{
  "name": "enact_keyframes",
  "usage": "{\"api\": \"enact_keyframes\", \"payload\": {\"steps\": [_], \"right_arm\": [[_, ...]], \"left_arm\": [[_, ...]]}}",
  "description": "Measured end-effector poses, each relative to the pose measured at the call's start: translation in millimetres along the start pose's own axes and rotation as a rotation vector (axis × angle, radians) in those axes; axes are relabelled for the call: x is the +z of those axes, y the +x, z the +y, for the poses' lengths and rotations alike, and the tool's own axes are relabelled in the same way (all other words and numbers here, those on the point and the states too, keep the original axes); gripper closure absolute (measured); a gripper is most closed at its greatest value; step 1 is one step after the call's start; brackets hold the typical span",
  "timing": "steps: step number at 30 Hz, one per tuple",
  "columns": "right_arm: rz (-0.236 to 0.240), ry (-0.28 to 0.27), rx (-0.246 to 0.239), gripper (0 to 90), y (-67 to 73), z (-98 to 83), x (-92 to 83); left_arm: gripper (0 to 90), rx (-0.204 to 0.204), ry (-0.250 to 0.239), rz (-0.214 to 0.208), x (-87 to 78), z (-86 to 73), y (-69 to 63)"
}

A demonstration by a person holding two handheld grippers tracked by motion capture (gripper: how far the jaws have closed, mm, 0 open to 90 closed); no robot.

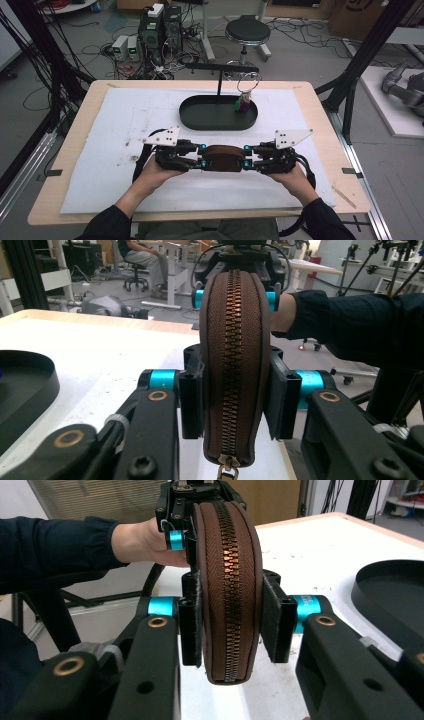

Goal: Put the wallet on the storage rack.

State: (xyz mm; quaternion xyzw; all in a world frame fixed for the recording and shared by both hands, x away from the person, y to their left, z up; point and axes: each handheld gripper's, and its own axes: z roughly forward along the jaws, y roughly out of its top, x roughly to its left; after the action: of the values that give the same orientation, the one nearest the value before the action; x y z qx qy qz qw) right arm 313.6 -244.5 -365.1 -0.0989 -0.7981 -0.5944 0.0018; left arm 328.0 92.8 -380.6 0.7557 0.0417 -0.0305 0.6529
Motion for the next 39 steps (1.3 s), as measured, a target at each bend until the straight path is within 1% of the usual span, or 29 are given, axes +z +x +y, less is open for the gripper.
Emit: {"api": "enact_keyframes", "payload": {"steps": [1,2,4,5,7,9,12,16,19,20,21,23,25,27,29,32,33,35,39], "right_arm": [[0.003,0.004,0.009,64.8,0.1,-0.1,0.0],[-0.001,0.005,0.004,62.1,-0.2,-0.2,-0.2],[-0.027,0.007,0.012,49.6,-0.6,-0.4,-0.6],[-0.031,0.009,0.021,46.9,-1.6,-0.6,-1.3],[-0.050,0.011,0.023,43.6,-2.9,-0.9,-3.6],[-0.078,0.020,0.032,37.8,-4.1,-1.2,-6.1],[-0.125,0.023,0.019,33.7,-6.9,-3.0,-11.6],[-0.179,0.043,0.027,27.9,-12.1,-7.1,-20.0],[-0.225,0.052,0.026,27.6,-16.3,-11.3,-26.7],[-0.241,0.058,0.033,27.6,-17.7,-12.6,-29.0],[-0.254,0.057,0.035,27.6,-18.8,-13.9,-30.6],[-0.304,0.064,0.045,27.6,-21.3,-17.9,-34.8],[-0.322,0.068,0.061,27.6,-23.9,-21.4,-37.9],[-0.347,0.069,0.065,27.6,-26.5,-24.7,-40.5],[-0.362,0.072,0.080,27.4,-28.5,-27.0,-42.4],[-0.396,0.076,0.098,26.1,-30.9,-28.9,-43.8],[-0.406,0.081,0.109,26.0,-32.2,-29.5,-44.1],[-0.421,0.090,0.123,25.8,-33.4,-31.0,-44.3],[-0.425,0.098,0.128,25.8,-35.3,-33.8,-45.0]], "left_arm": [[66.7,0.002,0.001,-0.001,0.1,-0.1,0.1],[66.9,0.003,0.000,0.002,0.2,-0.1,-0.1],[67.2,0.004,-0.003,0.009,-0.6,0.1,-0.1],[67.2,0.007,-0.005,0.011,-1.5,0.3,0.3],[67.2,0.010,-0.011,0.019,-3.4,1.0,0.4],[67.2,0.012,-0.018,0.034,-5.2,1.5,0.5],[67.2,0.018,-0.022,0.060,-8.0,1.6,1.7],[67.2,0.021,-0.025,0.096,-11.1,1.5,4.1],[67.2,0.020,-0.023,0.131,-13.5,2.0,7.7],[67.2,0.019,-0.025,0.141,-14.3,1.9,8.7],[67.2,0.013,-0.027,0.160,-15.1,1.9,10.0],[67.2,0.015,-0.026,0.180,-16.7,2.0,12.1],[67.2,0.016,-0.026,0.205,-17.9,2.6,14.1],[67.2,0.017,-0.029,0.230,-19.0,3.5,16.5],[67.2,0.021,-0.037,0.252,-19.7,4.0,19.6],[67.1,0.034,-0.040,0.304,-18.9,3.8,23.8],[67.1,0.039,-0.040,0.315,-18.5,3.5,25.6],[67.2,0.034,-0.043,0.342,-17.8,3.4,29.3],[67.2,0.016,-0.066,0.383,-17.6,4.5,36.9]]}}
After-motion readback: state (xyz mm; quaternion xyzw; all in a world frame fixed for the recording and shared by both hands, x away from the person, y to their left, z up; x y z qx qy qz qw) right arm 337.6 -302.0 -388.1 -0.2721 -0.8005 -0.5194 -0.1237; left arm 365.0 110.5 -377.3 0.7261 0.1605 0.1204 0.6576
